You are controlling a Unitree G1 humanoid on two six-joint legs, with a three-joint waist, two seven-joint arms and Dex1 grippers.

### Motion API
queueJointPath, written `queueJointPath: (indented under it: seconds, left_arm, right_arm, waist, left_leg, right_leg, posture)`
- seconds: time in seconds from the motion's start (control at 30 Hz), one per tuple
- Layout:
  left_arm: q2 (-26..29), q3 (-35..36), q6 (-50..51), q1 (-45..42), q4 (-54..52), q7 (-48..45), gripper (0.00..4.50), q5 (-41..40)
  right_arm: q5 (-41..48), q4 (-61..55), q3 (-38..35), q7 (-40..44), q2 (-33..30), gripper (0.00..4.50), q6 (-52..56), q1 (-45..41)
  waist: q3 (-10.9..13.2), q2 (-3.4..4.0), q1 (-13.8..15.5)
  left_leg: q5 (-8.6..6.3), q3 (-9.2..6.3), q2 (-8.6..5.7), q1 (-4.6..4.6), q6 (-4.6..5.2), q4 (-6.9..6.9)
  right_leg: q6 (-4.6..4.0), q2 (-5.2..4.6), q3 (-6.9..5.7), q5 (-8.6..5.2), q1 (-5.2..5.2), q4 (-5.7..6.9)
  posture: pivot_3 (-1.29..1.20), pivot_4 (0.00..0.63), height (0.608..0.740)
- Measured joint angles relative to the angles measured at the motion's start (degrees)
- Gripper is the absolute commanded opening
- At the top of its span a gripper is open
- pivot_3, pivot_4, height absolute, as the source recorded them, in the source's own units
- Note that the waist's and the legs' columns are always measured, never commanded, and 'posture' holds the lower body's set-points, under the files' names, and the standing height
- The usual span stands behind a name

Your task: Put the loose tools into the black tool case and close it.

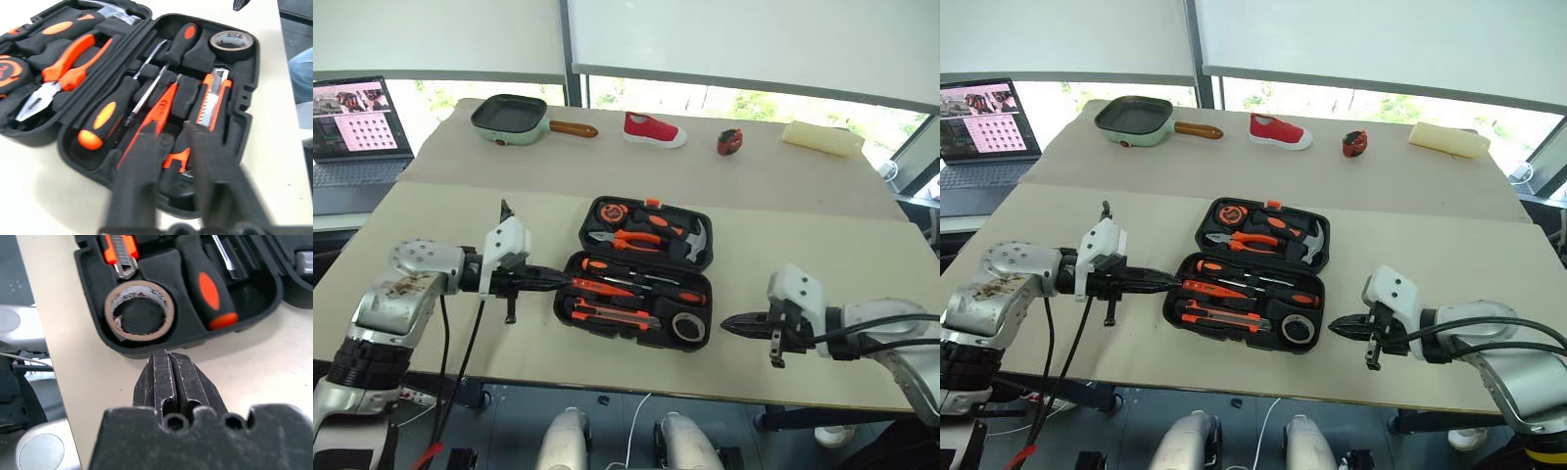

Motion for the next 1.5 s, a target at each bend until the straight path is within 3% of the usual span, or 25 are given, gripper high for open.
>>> queueJointPath:
  seconds: [0.23, 0.43, 0.6, 0.93, 1.3, 1.4, 1.47, 1.5]
  left_arm:
    - [-3.0, -1.9, -5.3, -1.7, 12.2, 10.5, 0.06, 11.0]
    - [-8.8, -4.0, -5.6, -2.3, 11.2, 9.6, 0.06, 10.7]
    - [-9.0, -4.5, -4.2, -1.0, 8.1, 7.6, 0.06, 9.9]
    - [-4.6, -3.8, 1.9, 7.9, -4.0, 1.0, 0.06, 4.1]
    - [-3.5, -2.8, -1.0, 9.5, -3.8, 2.8, 0.06, 4.7]
    - [-3.2, -0.8, 2.9, 8.2, -1.9, 4.6, 0.06, 3.6]
    - [-3.3, 0.6, 8.2, 6.0, -0.7, 6.1, 0.55, 1.7]
    - [-3.3, 1.0, 10.9, 5.0, -0.4, 6.8, 0.68, 1.1]
  right_arm:
    - [-8.2, 11.7, 5.3, -3.4, 2.3, 0.00, -5.2, -6.7]
    - [-12.5, 18.1, 11.0, -3.7, 6.2, 0.00, -7.1, -13.2]
    - [-13.9, 18.5, 12.1, -3.1, 6.8, 0.00, -7.2, -14.6]
    - [-13.2, 10.7, 8.7, -2.6, 4.4, 0.00, -3.2, -9.1]
    - [-9.3, 3.2, 0.8, -1.0, 0.7, 0.00, -2.5, 0.5]
    - [-8.7, 4.0, -0.9, -1.2, 0.6, 0.00, -2.3, 0.7]
    - [-8.1, 6.2, -1.6, -2.4, 1.9, 0.00, -0.9, -1.1]
    - [-7.3, 7.3, -2.1, -3.1, 2.7, 0.57, 0.0, -2.2]
  waist:
    - [0.0, -0.01, 0.2]
    - [0.0, -0.01, 0.3]
    - [0.0, 0.00, 0.3]
    - [0.0, 0.01, 0.2]
    - [0.0, 0.01, 0.3]
    - [0.0, 0.00, 0.2]
    - [0.0, 0.00, 0.1]
    - [0.0, 0.00, 0.0]
  left_leg:
    - [0.00, 0.07, -0.03, -0.05, 0.00, 0.01]
    - [0.00, 0.12, -0.03, -0.08, 0.00, 0.01]
    - [0.00, 0.11, -0.03, -0.09, 0.00, 0.00]
    - [-0.01, 0.11, -0.02, -0.08, 0.00, -0.11]
    - [-0.02, 0.09, -0.02, -0.04, 0.00, -0.09]
    - [-0.01, 0.07, -0.01, -0.03, 0.01, -0.08]
    - [-0.01, 0.07, 0.00, -0.03, 0.00, -0.04]
    - [-0.01, 0.08, -0.01, -0.02, 0.00, -0.04]
  right_leg:
    - [0.00, -0.01, 0.00, 0.01, -0.04, -0.01]
    - [0.01, -0.03, 0.01, 0.02, -0.05, 0.00]
    - [0.01, -0.03, 0.01, 0.02, -0.04, -0.01]
    - [-0.01, -0.04, 0.01, 0.00, -0.10, -0.01]
    - [-0.01, -0.05, 0.01, 0.00, -0.05, -0.02]
    - [-0.01, -0.04, 0.00, 0.00, -0.05, 0.00]
    - [-0.01, -0.02, 0.00, 0.00, -0.05, 0.00]
    - [0.00, -0.03, 0.01, 0.00, -0.03, 0.01]
  posture:
    - [0.00, 0.150, 0.740]
    - [0.00, 0.150, 0.740]
    - [0.00, 0.150, 0.740]
    - [0.00, 0.150, 0.740]
    - [0.00, 0.150, 0.740]
    - [0.00, 0.150, 0.740]
    - [0.00, 0.150, 0.740]
    - [0.00, 0.150, 0.740]
